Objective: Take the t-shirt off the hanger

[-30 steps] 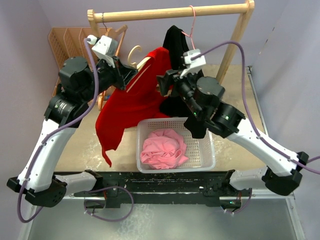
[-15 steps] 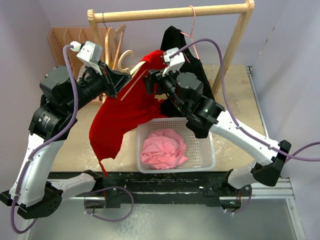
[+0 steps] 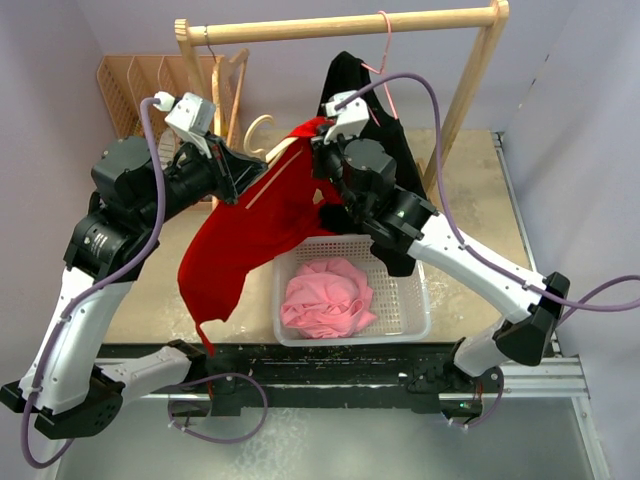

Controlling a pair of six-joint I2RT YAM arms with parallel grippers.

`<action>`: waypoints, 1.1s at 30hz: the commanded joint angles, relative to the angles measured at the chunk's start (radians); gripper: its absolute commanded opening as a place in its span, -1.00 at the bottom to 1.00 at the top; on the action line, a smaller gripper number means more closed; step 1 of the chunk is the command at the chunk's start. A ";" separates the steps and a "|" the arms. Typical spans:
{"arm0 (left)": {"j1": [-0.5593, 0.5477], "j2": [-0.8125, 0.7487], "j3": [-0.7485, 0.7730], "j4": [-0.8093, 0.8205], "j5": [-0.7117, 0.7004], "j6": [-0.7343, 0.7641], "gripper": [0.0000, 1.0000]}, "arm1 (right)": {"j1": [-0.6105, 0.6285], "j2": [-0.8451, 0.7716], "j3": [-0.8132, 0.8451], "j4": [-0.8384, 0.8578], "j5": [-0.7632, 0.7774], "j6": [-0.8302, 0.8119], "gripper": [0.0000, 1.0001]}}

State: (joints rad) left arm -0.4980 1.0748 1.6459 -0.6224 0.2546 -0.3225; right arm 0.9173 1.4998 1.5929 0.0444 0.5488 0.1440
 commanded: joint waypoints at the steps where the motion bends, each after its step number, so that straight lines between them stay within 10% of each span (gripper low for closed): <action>1: 0.000 -0.040 0.008 0.005 0.004 0.023 -1.00 | -0.029 -0.121 -0.033 0.068 0.145 -0.053 -1.00; 13: 0.000 -0.084 -0.039 -0.064 0.273 0.059 -1.00 | -0.241 -0.122 -0.020 -0.060 0.147 0.009 -1.00; 33: 0.000 -0.118 -0.081 -0.004 0.233 0.040 -1.00 | -0.362 -0.135 -0.176 -0.073 -0.206 0.081 -1.00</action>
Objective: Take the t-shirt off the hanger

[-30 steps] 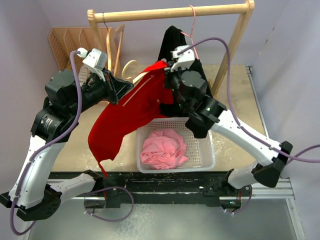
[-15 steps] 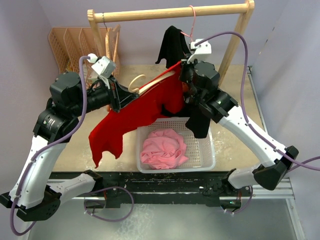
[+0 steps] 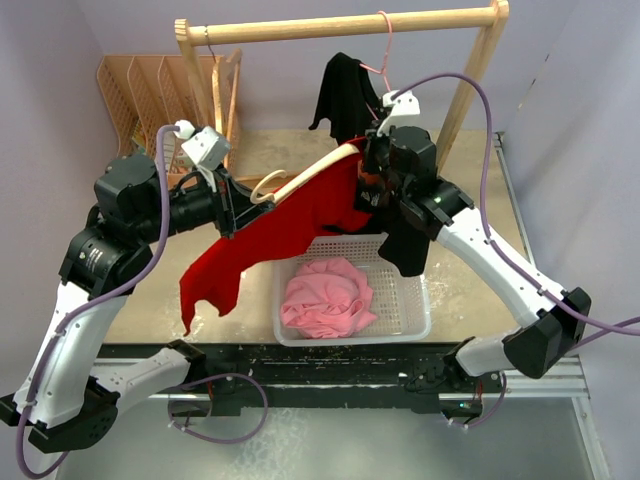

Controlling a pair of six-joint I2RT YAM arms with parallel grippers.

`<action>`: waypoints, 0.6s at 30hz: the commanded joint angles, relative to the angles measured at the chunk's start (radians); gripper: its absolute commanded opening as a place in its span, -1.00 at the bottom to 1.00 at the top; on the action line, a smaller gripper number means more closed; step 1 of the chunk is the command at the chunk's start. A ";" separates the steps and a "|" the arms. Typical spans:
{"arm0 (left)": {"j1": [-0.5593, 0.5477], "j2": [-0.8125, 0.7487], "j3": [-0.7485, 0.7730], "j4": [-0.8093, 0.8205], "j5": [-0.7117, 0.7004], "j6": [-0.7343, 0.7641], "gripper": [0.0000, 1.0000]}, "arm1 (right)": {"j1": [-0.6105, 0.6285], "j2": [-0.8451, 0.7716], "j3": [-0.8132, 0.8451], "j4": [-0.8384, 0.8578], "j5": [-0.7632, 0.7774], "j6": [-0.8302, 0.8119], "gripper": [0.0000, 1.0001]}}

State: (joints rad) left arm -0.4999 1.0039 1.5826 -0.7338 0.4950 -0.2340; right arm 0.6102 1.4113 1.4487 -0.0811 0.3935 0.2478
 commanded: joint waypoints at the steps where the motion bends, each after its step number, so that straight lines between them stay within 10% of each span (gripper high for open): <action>1: 0.002 -0.048 -0.025 0.137 -0.008 -0.060 -1.00 | -0.054 -0.047 -0.040 0.049 -0.076 -0.020 -1.00; 18: 0.001 0.089 0.036 0.352 -0.382 -0.221 -1.00 | 0.143 -0.071 -0.083 0.070 -0.232 -0.066 -0.99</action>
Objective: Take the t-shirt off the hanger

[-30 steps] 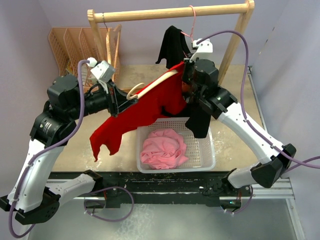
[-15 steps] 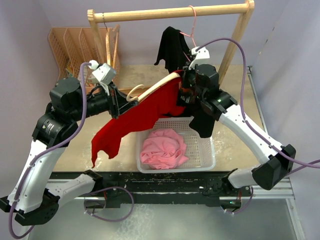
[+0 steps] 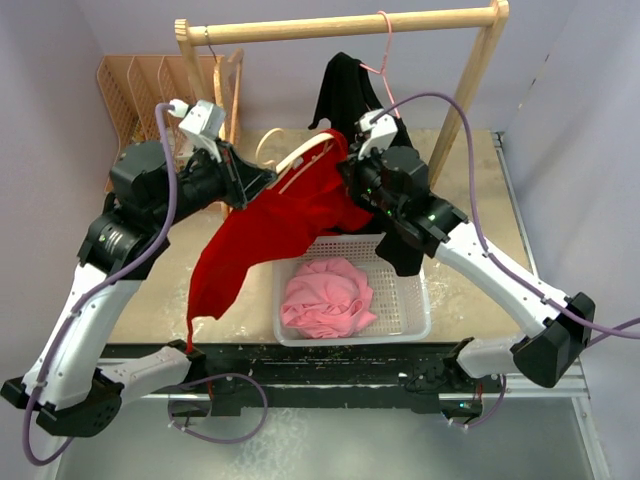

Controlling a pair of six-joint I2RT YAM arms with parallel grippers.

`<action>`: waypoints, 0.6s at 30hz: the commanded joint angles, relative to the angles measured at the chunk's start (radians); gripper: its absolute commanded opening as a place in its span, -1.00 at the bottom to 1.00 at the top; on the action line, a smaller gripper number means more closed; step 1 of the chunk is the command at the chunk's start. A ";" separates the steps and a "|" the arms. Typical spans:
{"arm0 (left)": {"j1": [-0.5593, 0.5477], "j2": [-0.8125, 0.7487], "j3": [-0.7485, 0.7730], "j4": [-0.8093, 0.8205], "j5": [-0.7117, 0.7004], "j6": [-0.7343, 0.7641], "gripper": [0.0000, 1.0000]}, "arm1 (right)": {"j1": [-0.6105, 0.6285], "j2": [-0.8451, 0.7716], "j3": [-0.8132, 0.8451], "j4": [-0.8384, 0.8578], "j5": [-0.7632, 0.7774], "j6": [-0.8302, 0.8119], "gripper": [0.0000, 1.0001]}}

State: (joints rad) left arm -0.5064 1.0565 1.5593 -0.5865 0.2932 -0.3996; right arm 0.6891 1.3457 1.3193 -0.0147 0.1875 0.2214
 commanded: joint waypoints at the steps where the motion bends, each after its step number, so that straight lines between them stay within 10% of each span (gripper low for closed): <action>1: 0.008 0.044 0.052 0.229 -0.186 -0.066 -1.00 | 0.070 0.001 0.051 0.007 -0.038 -0.036 -0.99; 9: 0.008 0.069 -0.009 0.368 -0.197 -0.069 -1.00 | 0.091 0.043 0.089 0.040 -0.174 -0.010 -1.00; 18: 0.008 0.048 0.029 0.227 -0.051 0.021 -1.00 | 0.089 -0.002 0.118 -0.023 0.180 -0.008 -1.00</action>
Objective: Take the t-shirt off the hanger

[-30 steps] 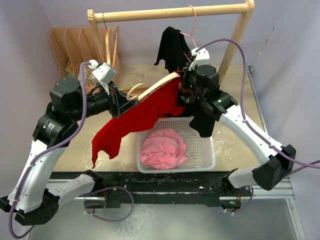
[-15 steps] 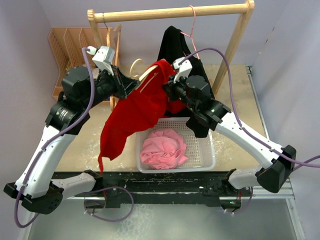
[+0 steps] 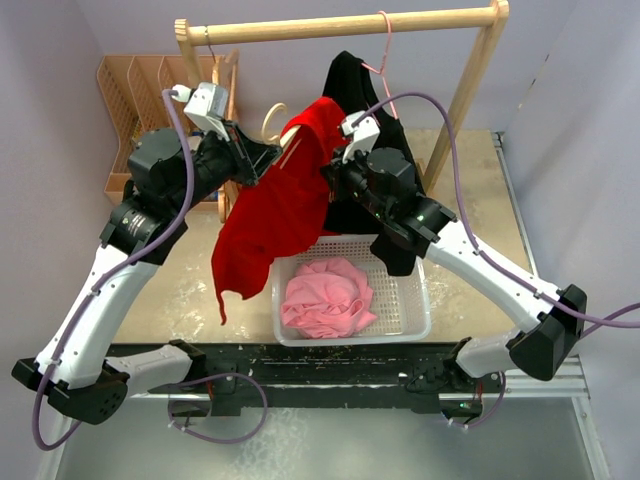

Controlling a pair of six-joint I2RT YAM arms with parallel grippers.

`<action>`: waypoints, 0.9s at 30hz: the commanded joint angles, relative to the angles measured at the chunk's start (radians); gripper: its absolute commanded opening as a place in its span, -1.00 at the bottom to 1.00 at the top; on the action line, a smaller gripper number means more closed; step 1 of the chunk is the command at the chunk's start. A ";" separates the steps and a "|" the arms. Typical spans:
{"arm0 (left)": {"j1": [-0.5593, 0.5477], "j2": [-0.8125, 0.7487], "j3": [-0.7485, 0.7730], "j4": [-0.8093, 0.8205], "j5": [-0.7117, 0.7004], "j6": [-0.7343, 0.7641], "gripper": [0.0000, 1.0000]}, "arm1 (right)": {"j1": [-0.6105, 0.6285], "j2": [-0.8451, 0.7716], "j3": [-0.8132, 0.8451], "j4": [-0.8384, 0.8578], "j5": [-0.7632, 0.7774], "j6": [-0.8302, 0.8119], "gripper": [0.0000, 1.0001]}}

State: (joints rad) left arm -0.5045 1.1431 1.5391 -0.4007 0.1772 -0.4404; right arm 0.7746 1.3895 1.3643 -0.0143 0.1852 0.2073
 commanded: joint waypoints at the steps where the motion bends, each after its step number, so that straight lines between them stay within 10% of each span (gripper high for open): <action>1: 0.007 -0.040 0.051 0.008 0.093 0.081 -1.00 | 0.004 -0.050 0.086 -0.022 0.251 0.003 -1.00; 10: 0.006 -0.124 0.013 -0.195 0.196 0.181 -1.00 | -0.062 0.000 0.229 -0.035 0.521 -0.039 -1.00; 27: 0.006 -0.243 -0.001 -0.144 0.417 0.223 -1.00 | -0.150 0.072 0.206 -0.130 0.453 0.040 -1.00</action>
State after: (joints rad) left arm -0.5045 0.9688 1.5265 -0.6159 0.5144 -0.2253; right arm 0.6682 1.4776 1.5810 -0.1421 0.5533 0.2371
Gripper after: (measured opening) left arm 0.077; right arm 0.008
